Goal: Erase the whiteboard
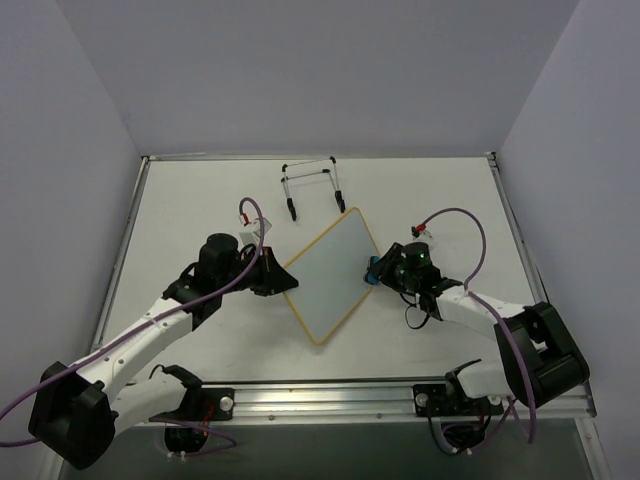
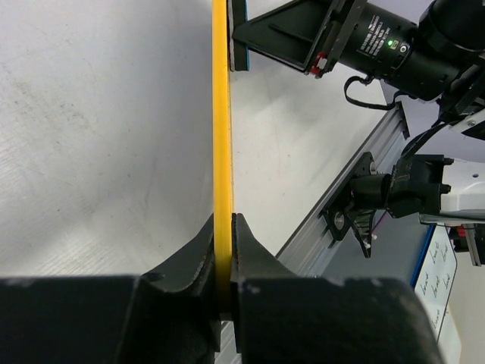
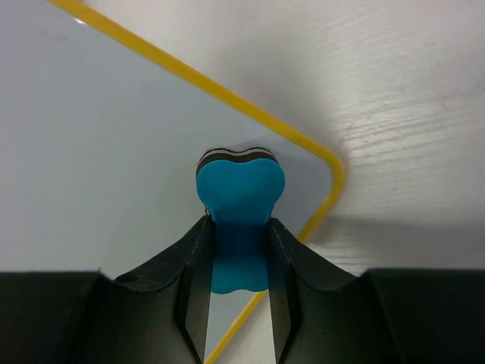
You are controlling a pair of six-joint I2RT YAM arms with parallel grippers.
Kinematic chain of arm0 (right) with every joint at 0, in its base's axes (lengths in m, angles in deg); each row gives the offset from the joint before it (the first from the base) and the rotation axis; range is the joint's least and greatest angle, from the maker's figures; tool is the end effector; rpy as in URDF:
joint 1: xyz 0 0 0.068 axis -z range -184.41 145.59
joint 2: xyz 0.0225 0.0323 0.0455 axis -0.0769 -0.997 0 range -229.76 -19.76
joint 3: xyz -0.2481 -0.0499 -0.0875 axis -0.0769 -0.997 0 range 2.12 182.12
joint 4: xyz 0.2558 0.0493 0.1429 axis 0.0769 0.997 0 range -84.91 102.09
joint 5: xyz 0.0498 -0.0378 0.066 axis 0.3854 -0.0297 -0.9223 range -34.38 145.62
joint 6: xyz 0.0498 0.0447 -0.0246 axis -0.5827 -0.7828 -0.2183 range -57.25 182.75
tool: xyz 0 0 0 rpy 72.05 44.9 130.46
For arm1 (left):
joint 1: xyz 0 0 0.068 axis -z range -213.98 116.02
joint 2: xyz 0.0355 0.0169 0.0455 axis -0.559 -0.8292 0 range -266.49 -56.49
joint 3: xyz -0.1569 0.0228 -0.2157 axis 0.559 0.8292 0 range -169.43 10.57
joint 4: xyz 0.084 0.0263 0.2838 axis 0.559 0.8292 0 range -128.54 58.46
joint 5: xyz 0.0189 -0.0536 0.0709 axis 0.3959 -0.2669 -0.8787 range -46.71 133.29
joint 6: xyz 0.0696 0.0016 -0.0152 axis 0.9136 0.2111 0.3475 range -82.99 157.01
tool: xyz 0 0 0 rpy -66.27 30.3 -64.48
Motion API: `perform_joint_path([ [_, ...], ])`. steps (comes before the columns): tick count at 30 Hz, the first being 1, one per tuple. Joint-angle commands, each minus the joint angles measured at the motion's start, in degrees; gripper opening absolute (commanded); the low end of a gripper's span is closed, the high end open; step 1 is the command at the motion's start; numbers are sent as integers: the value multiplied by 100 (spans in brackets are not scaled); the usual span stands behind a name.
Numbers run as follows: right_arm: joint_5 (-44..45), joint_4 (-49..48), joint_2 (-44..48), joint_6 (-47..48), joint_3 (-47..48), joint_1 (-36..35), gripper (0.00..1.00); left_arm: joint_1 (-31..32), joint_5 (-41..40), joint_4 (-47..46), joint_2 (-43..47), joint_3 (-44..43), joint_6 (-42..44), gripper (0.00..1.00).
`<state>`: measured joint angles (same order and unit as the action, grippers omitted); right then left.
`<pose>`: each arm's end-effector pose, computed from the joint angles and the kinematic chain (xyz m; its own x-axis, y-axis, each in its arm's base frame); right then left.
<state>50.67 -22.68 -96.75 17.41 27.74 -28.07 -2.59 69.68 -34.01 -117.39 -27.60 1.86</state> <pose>0.2786 0.1277 0.1292 -0.5936 0.5136 -0.6195 -0.0712 0.7333 0.6762 0.2345 -0.1737 0.2277 -0.7825 -0.1267 -0.6096 0.4321 0.5944 -0.6782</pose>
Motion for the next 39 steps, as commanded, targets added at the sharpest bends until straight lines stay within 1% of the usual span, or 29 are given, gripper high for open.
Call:
perform_joint_path([
  [1,-515,-299,368,-27,232,-121,0,112,806,-190,114,-182,-18,2],
  [4,-472,-474,526,-141,93,-428,0,112,806,-234,88,-182,-44,2],
  [6,-148,-571,632,-299,4,-656,0,112,806,-278,79,-164,-70,2],
  [7,10,-589,720,-361,-83,-901,0,112,815,-304,61,-164,-79,2],
  [11,1091,-291,835,-879,-355,-1324,0,112,789,-339,52,-173,-123,2],
  [12,1406,-177,835,-1045,-426,-1369,0,112,797,-339,61,-173,-123,2],
  [15,1734,60,730,-1126,-629,-1431,0,112,771,-313,105,-173,-123,2],
  [19,1690,359,301,-889,-629,-1387,0,112,771,-313,123,-182,-123,2],
  [21,1586,404,124,-827,-629,-1352,0,112,753,-322,140,-182,-132,2],
  [25,1410,571,-516,-652,-524,-1273,0,112,762,-348,167,-164,-149,2],
  [29,1242,605,-879,-458,-375,-1211,0,112,815,-357,149,-147,-149,2],
  [32,1286,807,-792,-388,-199,-1211,0,103,841,-357,167,-129,-149,2],
  [35,1487,1219,-370,-292,29,-1211,0,103,824,-357,228,-94,-141,2],
  [37,1488,1230,-29,-195,126,-1176,0,103,832,-357,237,-68,-141,2],
  [38,1419,1152,52,-177,205,-1115,0,103,841,-357,237,-59,-149,2],
  [39,1035,1012,148,-64,241,-1045,0,103,850,-409,237,-41,-158,2],
])
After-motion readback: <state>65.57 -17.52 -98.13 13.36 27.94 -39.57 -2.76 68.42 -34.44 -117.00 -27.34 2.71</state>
